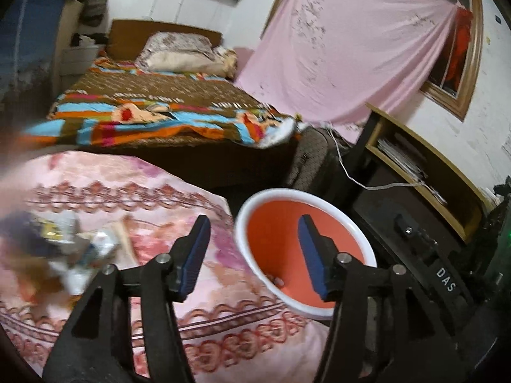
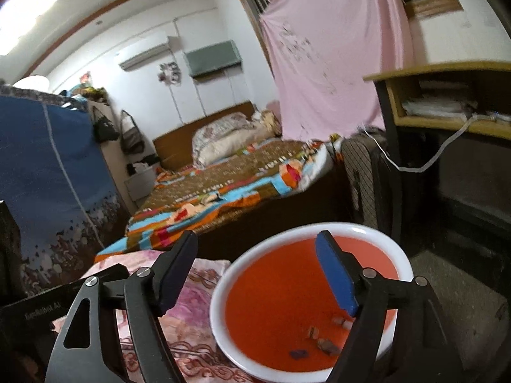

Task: Collect trash
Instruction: 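Move both tools back toward the remaining trash on the quilt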

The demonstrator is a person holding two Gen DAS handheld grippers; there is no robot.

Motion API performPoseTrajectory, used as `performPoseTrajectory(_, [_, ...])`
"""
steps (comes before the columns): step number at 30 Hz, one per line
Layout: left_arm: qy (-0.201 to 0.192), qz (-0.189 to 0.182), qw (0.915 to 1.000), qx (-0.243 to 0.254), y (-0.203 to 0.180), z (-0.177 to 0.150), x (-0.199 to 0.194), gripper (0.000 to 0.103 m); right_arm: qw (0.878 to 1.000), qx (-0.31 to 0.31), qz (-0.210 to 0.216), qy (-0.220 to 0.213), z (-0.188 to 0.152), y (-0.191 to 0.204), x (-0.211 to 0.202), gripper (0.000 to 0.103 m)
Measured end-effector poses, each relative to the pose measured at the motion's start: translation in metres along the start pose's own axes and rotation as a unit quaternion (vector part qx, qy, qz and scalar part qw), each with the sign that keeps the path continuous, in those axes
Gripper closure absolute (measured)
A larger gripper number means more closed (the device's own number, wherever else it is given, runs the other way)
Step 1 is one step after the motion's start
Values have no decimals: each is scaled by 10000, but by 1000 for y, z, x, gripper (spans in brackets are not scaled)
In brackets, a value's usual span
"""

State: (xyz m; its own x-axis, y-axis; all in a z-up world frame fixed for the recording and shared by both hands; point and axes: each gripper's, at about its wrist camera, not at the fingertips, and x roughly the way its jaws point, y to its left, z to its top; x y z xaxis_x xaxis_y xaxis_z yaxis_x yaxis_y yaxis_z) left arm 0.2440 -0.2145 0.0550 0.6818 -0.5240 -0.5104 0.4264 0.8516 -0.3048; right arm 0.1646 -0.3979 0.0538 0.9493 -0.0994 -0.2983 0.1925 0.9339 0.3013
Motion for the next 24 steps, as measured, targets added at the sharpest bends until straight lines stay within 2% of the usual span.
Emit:
performPoseTrajectory(6, [-616, 487, 9969, 16, 23, -1, -42, 33, 9981, -381, 292, -394, 1, 30, -11, 20])
performPoseTrajectory(8, [-796, 653, 9947, 45, 31, -3, -56, 29, 9962, -492, 426, -578, 0, 40, -17, 11])
performPoseTrajectory(9, [-883, 746, 9933, 54, 36, -4, -64, 26, 9953, -533, 480, -647, -1, 45, -19, 9])
performPoseTrajectory(11, [-1076, 924, 9899, 21, 46, -7, -78, 12, 9924, -652, 649, -816, -3, 58, -25, 2])
performPoseTrajectory(14, [-1451, 1213, 9819, -20, 62, -13, -101, 11, 9879, -788, 891, -993, -7, 72, -31, 0])
performPoseTrajectory(24, [-1986, 2014, 9590, -165, 103, -39, -153, 11, 9727, -1228, 1393, -1393, -23, 115, -48, 0])
